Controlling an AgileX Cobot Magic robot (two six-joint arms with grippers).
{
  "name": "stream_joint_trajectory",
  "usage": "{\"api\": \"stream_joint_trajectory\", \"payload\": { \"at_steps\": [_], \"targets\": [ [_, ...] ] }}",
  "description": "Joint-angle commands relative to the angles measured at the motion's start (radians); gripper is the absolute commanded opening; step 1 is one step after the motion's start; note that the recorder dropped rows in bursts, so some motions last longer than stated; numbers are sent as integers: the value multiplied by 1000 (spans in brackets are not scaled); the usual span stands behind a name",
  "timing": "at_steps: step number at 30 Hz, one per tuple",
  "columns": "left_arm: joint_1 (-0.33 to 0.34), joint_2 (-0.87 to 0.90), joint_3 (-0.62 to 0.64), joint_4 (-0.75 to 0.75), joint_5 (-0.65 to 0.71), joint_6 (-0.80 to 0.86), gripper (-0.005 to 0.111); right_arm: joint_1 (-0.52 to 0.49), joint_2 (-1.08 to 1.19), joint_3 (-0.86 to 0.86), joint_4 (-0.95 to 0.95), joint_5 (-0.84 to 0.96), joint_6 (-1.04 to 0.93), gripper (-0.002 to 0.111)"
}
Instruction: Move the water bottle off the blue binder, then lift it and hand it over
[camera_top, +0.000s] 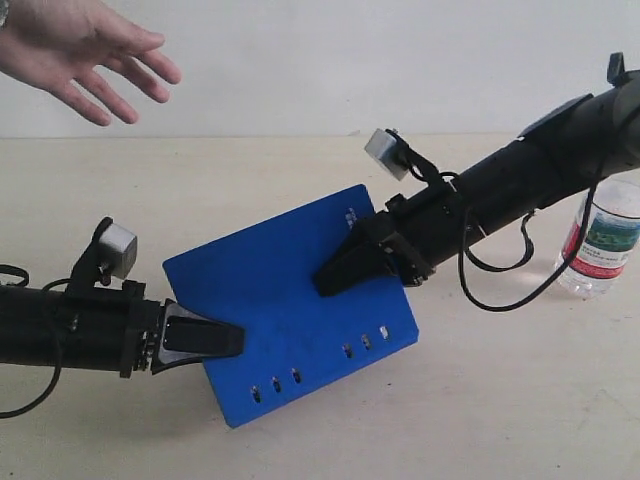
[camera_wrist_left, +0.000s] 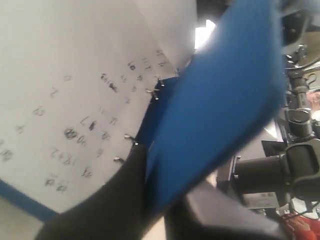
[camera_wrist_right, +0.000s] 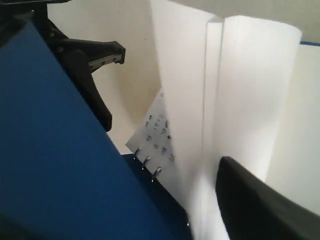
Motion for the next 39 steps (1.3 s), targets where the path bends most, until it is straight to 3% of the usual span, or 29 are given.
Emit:
{"api": "stream_joint_trajectory", "payload": {
  "at_steps": [1, 8, 17, 28, 39],
  "targets": [
    [-9, -30, -5, -48, 26, -12, 4, -83, -10, 0, -7, 40, 1, 63],
    [-9, -146, -17, -48, 26, -14, 4, -192, -10, 0, -7, 51, 90, 64],
    [-9, -262, -87, -48, 26, -102, 4, -190, -10, 0, -15, 51, 121, 64],
    [-9, -274, -91, -48, 26, -115, 4, -192, -10, 0, -94, 51, 183, 64],
    [-9, -274, -91, -48, 26, -145, 4, -182, -128, 103, -284, 51, 202, 63]
  ]
}}
